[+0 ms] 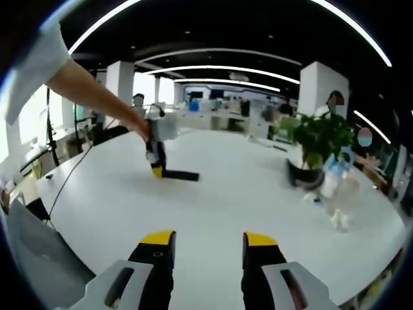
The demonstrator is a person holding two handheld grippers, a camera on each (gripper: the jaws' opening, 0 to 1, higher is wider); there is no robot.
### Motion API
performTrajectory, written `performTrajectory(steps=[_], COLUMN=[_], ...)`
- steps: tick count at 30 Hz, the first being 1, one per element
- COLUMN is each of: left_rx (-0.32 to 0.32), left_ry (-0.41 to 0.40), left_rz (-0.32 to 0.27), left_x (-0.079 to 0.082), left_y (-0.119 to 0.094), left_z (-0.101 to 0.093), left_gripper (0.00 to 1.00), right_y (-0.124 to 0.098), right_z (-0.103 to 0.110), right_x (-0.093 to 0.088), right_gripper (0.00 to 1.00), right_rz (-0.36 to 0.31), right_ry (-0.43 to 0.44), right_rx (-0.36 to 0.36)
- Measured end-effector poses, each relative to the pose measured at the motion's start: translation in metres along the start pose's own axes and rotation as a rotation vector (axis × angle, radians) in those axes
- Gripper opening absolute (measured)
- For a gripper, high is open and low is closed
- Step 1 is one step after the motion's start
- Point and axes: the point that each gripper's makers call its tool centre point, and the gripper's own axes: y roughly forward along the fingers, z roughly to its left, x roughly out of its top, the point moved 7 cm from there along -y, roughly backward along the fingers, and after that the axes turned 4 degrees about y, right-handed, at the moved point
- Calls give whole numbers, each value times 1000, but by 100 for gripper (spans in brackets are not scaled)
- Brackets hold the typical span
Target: Press the specified remote control buttons in sequence, fully releasing each button before pressing the next.
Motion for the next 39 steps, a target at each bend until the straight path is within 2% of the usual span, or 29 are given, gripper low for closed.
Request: performTrajectory(steps=[5,17,22,31,39], left_rx=[7,32,31,47,42], left_ry=[-24,-81,-74,-119,-104], left_rz=[0,-46,-21,-56,-38], left_x=[-1,-6,-6,-12,-12], left_y=[2,2,2,-1,-2], left_z=[7,1,-10,-22,-43], left_gripper=[24,23,23,23,23], right_y=[0,-1,-2,-3,-5], right_z=[1,-2,-3,-4,-5], right_x=[0,1,1,3,5], right_gripper=[38,37,37,34,28], right_rz=[0,-9,-16,-30,-37], right_ry=[-6,3,11,21,35], right_rx=[6,-7,-12,-20,-15])
